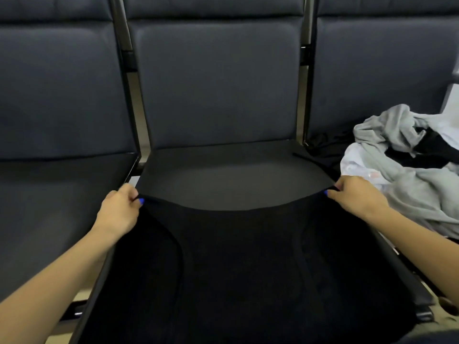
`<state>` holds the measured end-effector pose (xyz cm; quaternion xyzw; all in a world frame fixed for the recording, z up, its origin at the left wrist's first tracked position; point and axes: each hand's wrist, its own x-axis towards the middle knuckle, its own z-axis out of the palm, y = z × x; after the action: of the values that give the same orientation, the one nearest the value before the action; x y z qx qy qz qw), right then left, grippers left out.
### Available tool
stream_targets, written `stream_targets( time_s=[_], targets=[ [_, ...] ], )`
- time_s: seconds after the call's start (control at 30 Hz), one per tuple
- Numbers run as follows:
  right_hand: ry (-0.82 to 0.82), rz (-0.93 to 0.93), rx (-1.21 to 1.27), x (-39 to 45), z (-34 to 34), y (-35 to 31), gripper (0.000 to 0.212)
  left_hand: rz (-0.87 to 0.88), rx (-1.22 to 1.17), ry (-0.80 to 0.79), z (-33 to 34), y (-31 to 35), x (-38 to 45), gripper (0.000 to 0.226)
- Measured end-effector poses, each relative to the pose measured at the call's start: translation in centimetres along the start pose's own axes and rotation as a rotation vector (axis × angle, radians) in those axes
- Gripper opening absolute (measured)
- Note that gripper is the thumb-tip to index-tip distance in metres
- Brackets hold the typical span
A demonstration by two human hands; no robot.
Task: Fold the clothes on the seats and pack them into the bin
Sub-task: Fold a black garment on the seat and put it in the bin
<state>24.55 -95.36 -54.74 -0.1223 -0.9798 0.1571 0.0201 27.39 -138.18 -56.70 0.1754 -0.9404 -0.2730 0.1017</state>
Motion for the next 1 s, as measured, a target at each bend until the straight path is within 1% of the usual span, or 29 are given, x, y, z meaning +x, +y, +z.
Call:
stream_targets(
  time_s=[0.13,0.23,0.33,0.43,0.47,0.53,0.57,0.6,0.63,0.7,0.73,0.77,0.87,0.93,1.0],
  targets=[
    [0.066,0.020,0.194,0.8,0.0,0.8,0.034,-0.129,-0.353,0.007,0.2,0.5,0.2,0.009],
    [0.103,0.050,0.347,1.4,0.2,0.9,0.032,-0.166,-0.482,0.038,0.2,0.7,0.5,0.010],
    [0.067,0.054,0.488,1.9,0.4,1.1,0.025,-0.157,-0.492,0.074,0.1,0.7,0.6,0.009],
    [0.021,0.013,0.454,1.9,0.4,1.4,0.013,-0.177,-0.492,0.021,0.0,0.7,0.7,0.017],
    [-0.002,-0.010,0.421,2.0,0.4,1.5,0.019,-0.192,-0.475,-0.014,-0.1,0.7,0.6,0.020],
    [-0.068,-0.064,0.352,2.2,0.5,1.5,0.038,-0.216,-0.409,-0.082,-0.3,0.6,0.6,0.039],
    [-0.096,-0.083,0.322,2.3,0.6,1.4,0.043,-0.225,-0.381,-0.119,-0.4,0.7,0.5,0.046],
    [-0.122,-0.092,0.289,2.5,0.6,1.4,0.042,-0.239,-0.360,-0.155,-0.5,0.7,0.5,0.048],
    [-0.147,-0.096,0.250,2.7,0.7,1.4,0.038,-0.251,-0.329,-0.187,-0.5,0.6,0.5,0.043],
    [-0.183,-0.077,0.166,2.8,0.8,1.3,0.017,-0.246,-0.279,-0.223,-0.6,0.5,0.6,0.021],
    [-0.184,-0.071,0.158,2.7,0.8,1.2,0.011,-0.232,-0.273,-0.228,-0.7,0.6,0.5,0.009],
    [-0.174,-0.069,0.190,2.7,0.7,1.2,0.012,-0.214,-0.289,-0.233,-0.9,0.8,0.3,0.001],
    [-0.158,-0.054,0.408,2.3,-0.1,0.8,0.018,-0.159,-0.364,-0.206,-1.6,1.2,0.0,0.014],
    [-0.173,-0.024,0.471,2.0,-1.4,0.6,0.017,-0.132,-0.381,-0.171,-2.4,1.5,0.0,0.014],
    [-0.205,-0.011,0.511,1.8,-3.2,0.5,0.016,-0.158,-0.504,-0.150,-3.4,2.0,-0.2,0.013]
  ],
)
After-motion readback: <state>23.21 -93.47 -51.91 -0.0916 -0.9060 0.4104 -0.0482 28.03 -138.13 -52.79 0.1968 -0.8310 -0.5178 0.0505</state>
